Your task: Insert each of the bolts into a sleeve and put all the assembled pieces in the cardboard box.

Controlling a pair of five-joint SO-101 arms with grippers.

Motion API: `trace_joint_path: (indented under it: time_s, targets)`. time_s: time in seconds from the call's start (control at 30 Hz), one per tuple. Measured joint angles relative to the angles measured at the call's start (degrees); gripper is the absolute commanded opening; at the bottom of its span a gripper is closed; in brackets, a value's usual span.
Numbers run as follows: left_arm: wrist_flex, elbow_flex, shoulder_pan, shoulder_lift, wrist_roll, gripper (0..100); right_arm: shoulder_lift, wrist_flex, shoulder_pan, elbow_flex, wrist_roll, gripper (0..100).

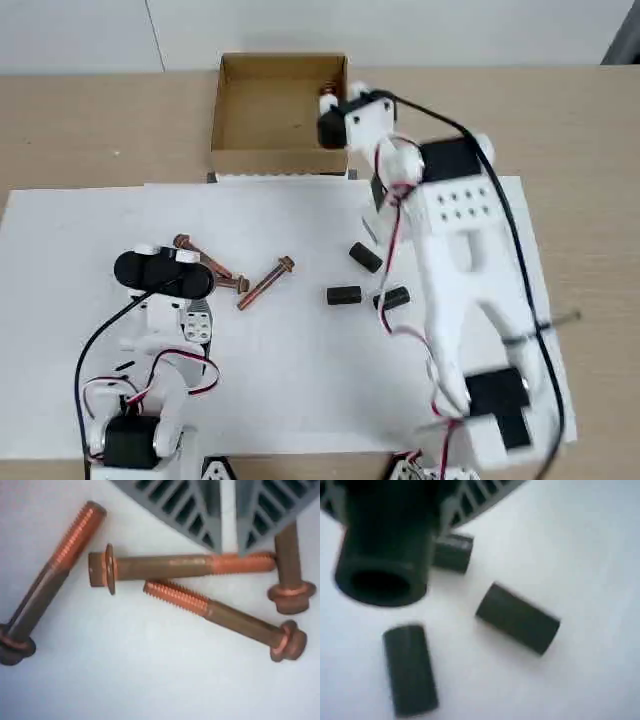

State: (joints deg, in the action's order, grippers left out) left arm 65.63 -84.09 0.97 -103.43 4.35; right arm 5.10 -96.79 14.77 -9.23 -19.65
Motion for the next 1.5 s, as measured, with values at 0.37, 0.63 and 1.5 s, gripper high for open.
trace_joint_path:
  time_s: [0.37, 0.63, 1.5]
  targets:
    - [9.1, 10.0, 0.0, 1.2, 0.7, 1, 24.7, 0.0, -2.8, 23.5, 1.9, 0.2]
    - [11.4, 25.1, 0.0, 20.2, 0.7, 1, 31.7, -0.1, -9.6, 29.2, 1.9, 0.2]
    - [19.2, 65.1, -16.0, 92.6, 5.4, 1, 32.4, -0.2, -23.6, 29.5, 1.9, 0.2]
